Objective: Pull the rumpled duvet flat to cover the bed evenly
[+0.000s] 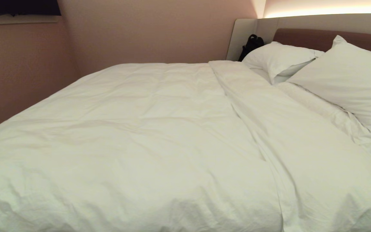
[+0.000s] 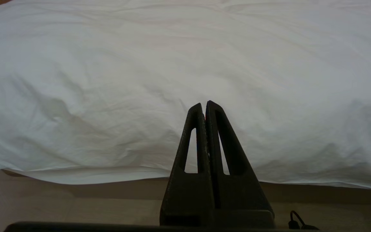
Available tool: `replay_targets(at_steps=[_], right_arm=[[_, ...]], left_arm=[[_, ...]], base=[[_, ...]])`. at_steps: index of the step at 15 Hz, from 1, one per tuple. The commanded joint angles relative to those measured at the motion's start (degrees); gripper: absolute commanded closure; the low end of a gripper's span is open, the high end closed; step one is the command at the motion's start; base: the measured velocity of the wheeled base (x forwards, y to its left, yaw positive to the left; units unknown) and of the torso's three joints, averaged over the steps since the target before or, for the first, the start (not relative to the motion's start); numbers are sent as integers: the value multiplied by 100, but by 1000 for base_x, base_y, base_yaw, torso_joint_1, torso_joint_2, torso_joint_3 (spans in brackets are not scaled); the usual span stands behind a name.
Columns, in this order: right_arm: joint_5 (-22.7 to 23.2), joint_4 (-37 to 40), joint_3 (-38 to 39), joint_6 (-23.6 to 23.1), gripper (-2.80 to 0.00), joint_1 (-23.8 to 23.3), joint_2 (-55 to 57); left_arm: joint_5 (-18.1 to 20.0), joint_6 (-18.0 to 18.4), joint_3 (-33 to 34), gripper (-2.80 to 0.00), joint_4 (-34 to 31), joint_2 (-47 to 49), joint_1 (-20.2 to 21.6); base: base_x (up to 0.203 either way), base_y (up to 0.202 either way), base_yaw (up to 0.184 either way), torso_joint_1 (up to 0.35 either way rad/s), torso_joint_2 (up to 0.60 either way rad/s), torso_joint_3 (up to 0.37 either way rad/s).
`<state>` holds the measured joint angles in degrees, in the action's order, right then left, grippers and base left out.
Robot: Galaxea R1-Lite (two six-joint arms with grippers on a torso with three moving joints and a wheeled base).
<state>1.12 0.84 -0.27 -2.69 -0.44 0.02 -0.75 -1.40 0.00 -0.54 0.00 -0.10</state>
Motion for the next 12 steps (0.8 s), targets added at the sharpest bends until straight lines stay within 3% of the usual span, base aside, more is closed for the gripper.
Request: replay_targets(at_steps=[1,12], right_arm=[[2,4,0,-3,0,0,-2],[2,4,0,-3,0,0,-2]], left_arm=[[-4,8,0,0,1,0,1],[-4,17,0,0,1,0,1]], base=[[0,0,0,0,0,0],[0,183,0,1,3,3]])
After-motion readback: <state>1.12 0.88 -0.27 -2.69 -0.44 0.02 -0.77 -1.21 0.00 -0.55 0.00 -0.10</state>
